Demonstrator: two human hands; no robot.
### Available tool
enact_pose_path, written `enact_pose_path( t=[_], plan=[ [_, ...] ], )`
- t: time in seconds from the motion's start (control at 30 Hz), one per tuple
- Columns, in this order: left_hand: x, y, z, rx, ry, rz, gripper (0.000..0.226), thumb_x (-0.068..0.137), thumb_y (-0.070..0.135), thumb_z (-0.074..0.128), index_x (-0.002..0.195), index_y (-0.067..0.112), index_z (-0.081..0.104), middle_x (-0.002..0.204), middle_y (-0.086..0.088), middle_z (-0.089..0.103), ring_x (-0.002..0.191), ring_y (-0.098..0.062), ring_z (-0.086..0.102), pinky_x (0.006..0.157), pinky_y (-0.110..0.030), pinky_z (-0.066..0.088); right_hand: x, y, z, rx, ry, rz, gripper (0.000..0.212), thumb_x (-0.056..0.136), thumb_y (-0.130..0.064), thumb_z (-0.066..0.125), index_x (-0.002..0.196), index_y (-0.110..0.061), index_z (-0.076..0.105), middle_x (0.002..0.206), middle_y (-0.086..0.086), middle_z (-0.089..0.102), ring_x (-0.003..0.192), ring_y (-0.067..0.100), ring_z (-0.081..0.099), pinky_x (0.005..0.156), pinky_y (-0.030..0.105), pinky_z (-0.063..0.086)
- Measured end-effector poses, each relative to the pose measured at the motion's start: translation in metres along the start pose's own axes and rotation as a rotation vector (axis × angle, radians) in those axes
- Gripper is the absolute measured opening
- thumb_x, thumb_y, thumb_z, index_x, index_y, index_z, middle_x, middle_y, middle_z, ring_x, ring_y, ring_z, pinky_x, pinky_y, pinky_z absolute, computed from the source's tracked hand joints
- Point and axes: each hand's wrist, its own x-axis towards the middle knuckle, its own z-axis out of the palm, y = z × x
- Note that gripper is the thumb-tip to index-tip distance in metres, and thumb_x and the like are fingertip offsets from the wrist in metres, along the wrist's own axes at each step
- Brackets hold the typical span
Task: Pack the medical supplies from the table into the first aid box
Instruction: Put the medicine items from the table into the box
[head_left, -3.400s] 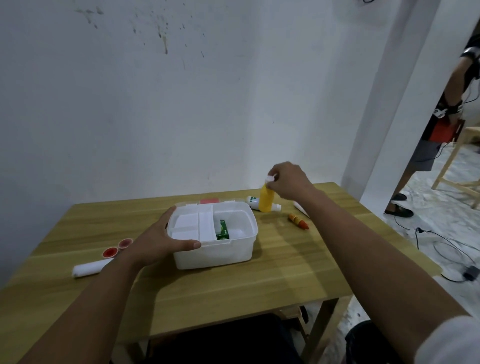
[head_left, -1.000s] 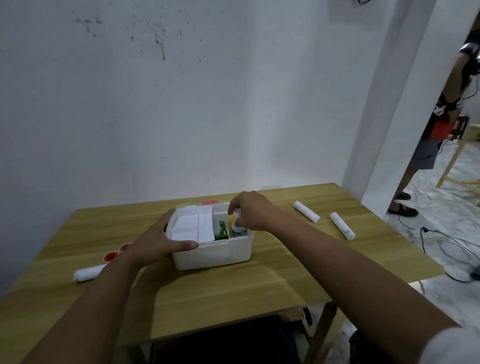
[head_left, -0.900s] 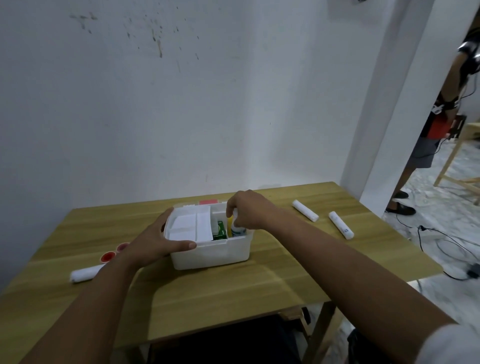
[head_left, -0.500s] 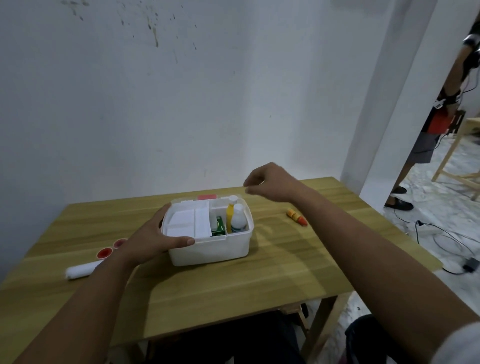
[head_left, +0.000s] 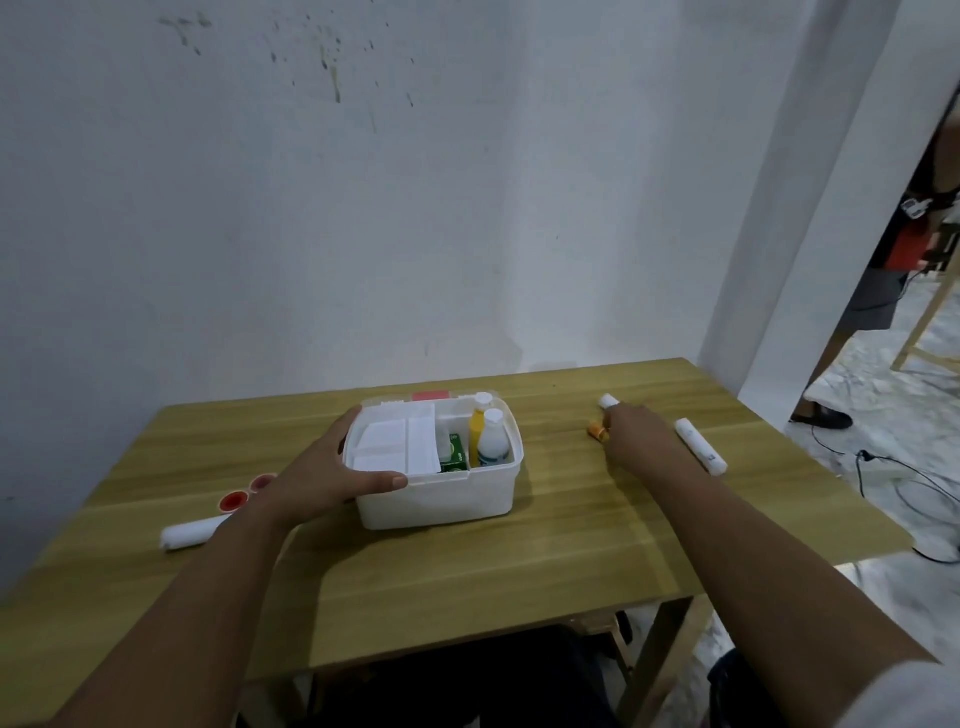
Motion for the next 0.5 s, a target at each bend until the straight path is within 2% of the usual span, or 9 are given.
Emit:
enact_pose_path(
  t=[0.13,0.23,0.33,0.4,0.5],
  plan=[
    [-0.001,0.001,0.001,-0.023,-0.004,0.010,0.134,0.049,0.060,0.094,0.159,0.039,0.019,0.148,0.010,0.046,0.132,-0.021,0.048,0.101,-0.047,0.053,-0.007,-0.016,-0.022,0.167,0.052,-0.044,0.025,0.087,-0.036,0.075,0.098,-0.014,0.070,0.090,0.003,0.071,0.084,0.022,0.067,0.070,0.032,0.051],
    [-0.002,0.004,0.003,-0.026,-0.001,0.032,0.127,0.052,0.058,0.092,0.157,0.038,0.024,0.143,0.013,0.047,0.129,-0.018,0.047,0.097,-0.039,0.054,-0.015,-0.046,-0.061,0.390,0.107,-0.126,0.023,0.075,-0.026,0.088,0.088,-0.014,0.074,0.084,-0.001,0.072,0.081,0.016,0.068,0.071,0.029,0.053],
    [-0.004,0.008,0.005,-0.037,0.002,0.057,0.124,0.050,0.057,0.089,0.155,0.039,0.026,0.137,0.016,0.047,0.126,-0.015,0.047,0.089,-0.029,0.050,-0.030,-0.083,-0.100,0.539,0.145,-0.256,0.021,0.070,-0.010,0.089,0.087,-0.013,0.077,0.082,-0.001,0.075,0.075,0.011,0.069,0.067,0.027,0.053],
    [-0.004,0.007,0.005,-0.041,-0.001,0.067,0.120,0.054,0.054,0.092,0.154,0.039,0.027,0.139,0.016,0.048,0.127,-0.015,0.047,0.090,-0.030,0.050,-0.043,-0.109,-0.118,0.587,0.082,-0.358,0.020,0.074,-0.009,0.087,0.093,-0.012,0.079,0.083,0.001,0.076,0.069,0.010,0.069,0.062,0.023,0.055],
    [-0.004,0.008,0.004,-0.043,0.004,0.057,0.117,0.061,0.045,0.094,0.155,0.036,0.025,0.137,0.014,0.047,0.124,-0.015,0.046,0.087,-0.026,0.049,-0.061,-0.145,-0.127,0.506,-0.075,-0.494,0.025,0.076,-0.020,0.088,0.098,-0.011,0.080,0.087,0.000,0.077,0.079,0.014,0.073,0.068,0.026,0.061]
  ],
)
